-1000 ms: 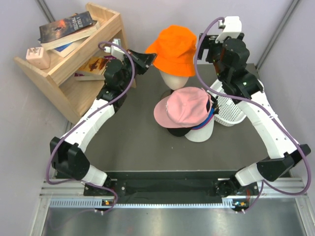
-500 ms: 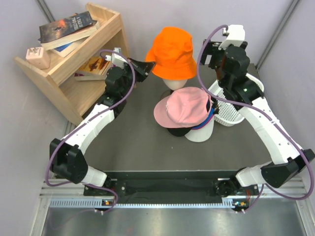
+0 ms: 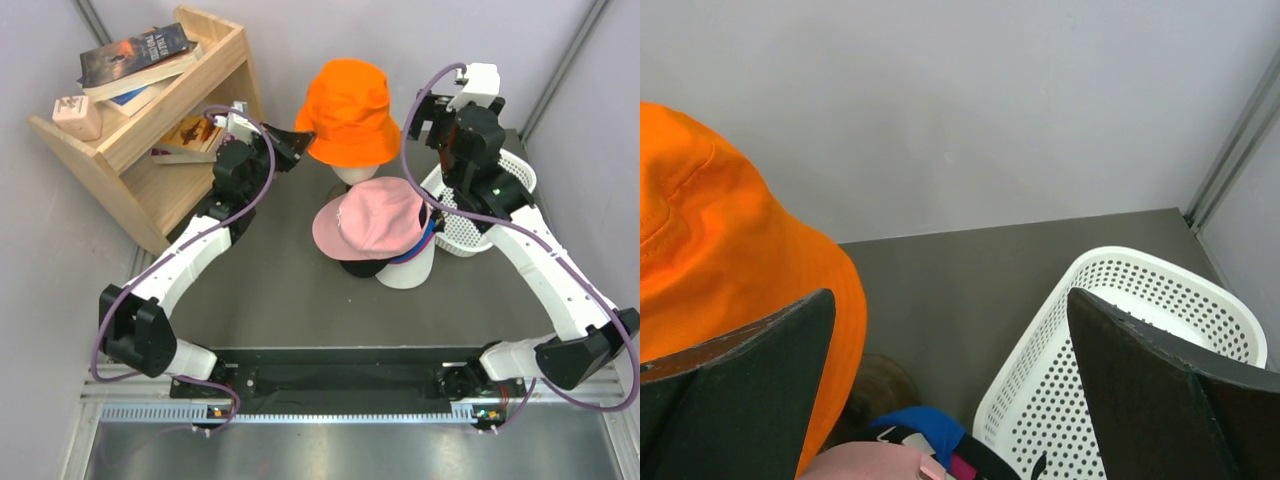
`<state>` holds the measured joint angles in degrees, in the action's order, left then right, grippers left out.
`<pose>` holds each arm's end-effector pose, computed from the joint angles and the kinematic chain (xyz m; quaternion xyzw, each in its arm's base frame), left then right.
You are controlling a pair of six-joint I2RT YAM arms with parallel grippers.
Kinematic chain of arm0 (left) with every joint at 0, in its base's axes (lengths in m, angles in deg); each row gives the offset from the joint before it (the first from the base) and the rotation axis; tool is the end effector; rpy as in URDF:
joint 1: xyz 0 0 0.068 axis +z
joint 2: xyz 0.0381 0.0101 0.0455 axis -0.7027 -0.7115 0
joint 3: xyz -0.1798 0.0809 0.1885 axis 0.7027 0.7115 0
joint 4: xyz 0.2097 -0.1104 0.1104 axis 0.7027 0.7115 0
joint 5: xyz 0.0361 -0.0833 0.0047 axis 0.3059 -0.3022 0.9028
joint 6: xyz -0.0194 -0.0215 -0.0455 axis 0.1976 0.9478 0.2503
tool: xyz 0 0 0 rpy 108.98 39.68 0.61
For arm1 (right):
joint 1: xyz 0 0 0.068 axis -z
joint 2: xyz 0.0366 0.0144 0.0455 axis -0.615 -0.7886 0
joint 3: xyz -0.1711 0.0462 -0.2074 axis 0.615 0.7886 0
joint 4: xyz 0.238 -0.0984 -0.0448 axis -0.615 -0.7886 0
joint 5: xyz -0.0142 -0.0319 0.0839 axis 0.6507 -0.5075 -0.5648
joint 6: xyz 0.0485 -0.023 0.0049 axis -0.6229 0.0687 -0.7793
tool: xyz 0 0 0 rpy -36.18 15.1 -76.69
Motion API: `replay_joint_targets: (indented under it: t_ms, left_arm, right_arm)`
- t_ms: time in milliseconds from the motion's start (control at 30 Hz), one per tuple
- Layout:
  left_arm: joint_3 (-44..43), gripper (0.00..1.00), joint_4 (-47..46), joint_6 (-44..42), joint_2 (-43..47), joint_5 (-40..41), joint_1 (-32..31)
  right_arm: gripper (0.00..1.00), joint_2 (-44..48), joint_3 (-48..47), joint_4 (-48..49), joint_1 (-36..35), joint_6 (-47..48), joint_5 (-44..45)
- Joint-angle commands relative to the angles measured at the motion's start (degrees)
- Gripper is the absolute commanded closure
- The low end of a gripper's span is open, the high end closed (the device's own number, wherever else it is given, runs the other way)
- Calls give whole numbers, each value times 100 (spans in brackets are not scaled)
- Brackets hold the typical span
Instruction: Stack the hats
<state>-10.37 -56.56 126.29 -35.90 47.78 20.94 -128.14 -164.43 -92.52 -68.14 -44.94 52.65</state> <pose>0.3115 -0.1411 0.3870 -0.1476 0.6558 -0.5054 0.5410 0.2588 0.1278 0.4797 0.0501 0.7085 0.0096 0.7038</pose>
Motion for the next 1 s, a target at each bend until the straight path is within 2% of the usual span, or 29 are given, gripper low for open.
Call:
replay_joint_targets:
  t_ms: [0,67,100,167,200,233,367,533,700,833,967]
  left_arm:
    - [11,76,1054,-654,123,-14,15]
    - [-50,55,1212,-839,210,170,15]
    - [-68,37,1291,-909,289,223,15]
    - [-24,24,1371,-979,377,390,15]
    - [-7,9,1397,-1041,491,461,15]
    - [28,6,1415,-1076,561,531,15]
    - [327,1,1520,-1366,948,1109,15]
    - [661,1,2502,-1911,1423,2050,15]
    - [1136,1,3084,-2192,1967,3061,15]
    - [1206,1,3716,-2175,2118,3335,15]
    - [1312,1,3884,-2122,2232,3370,15]
  right_arm:
    - [2,351,147,332,66,-142,179]
    - [2,413,217,333,101,-238,179]
    - [2,448,253,350,128,-248,205]
    - [2,562,411,438,154,-309,276]
    - [2,615,481,473,215,-327,302]
    - [2,676,638,525,233,-379,381]
    - [1,1141,1201,623,426,-581,557]
    - [2,1888,2437,640,866,-1116,968]
    - [1,2847,3486,693,1059,-1215,1505]
    - [1,3138,4031,553,1060,-1215,1726]
    - [0,3252,4225,263,1068,-1407,1831]
